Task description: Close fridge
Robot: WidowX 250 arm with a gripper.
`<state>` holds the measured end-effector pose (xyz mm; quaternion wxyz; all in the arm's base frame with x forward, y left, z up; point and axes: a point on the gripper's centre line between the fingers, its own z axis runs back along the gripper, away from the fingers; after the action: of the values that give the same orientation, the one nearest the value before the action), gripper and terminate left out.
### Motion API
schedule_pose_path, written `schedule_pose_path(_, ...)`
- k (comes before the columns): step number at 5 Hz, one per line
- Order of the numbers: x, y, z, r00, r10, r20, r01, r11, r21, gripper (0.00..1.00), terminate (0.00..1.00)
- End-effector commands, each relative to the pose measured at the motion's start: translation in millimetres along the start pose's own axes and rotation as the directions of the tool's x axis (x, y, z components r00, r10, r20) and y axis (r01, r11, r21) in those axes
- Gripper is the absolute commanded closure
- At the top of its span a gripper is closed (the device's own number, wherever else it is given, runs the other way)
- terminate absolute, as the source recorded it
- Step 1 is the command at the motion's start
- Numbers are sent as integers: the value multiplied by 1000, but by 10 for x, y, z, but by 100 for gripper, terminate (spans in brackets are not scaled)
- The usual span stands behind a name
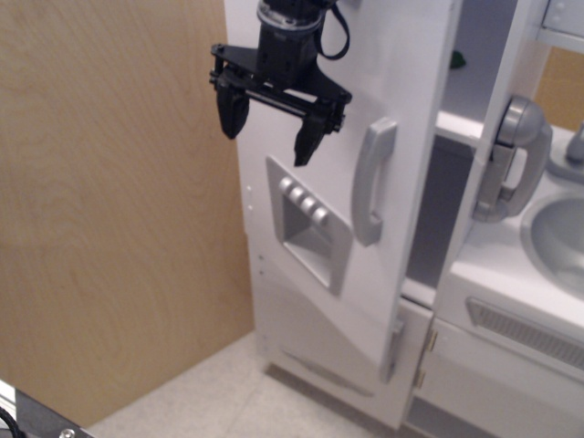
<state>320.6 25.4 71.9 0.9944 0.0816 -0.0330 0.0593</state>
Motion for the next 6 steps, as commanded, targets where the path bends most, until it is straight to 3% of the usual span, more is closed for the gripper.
schedule_pose_path(1,489,131,112,974,125,188,-116,991,-62,0,0)
schedule_pose_path(2,676,157,99,964,163,208,-143,984,-110,0,0)
schedule_pose_path(6,989,94,-4,941,170,292,-144,984,-110,0,0)
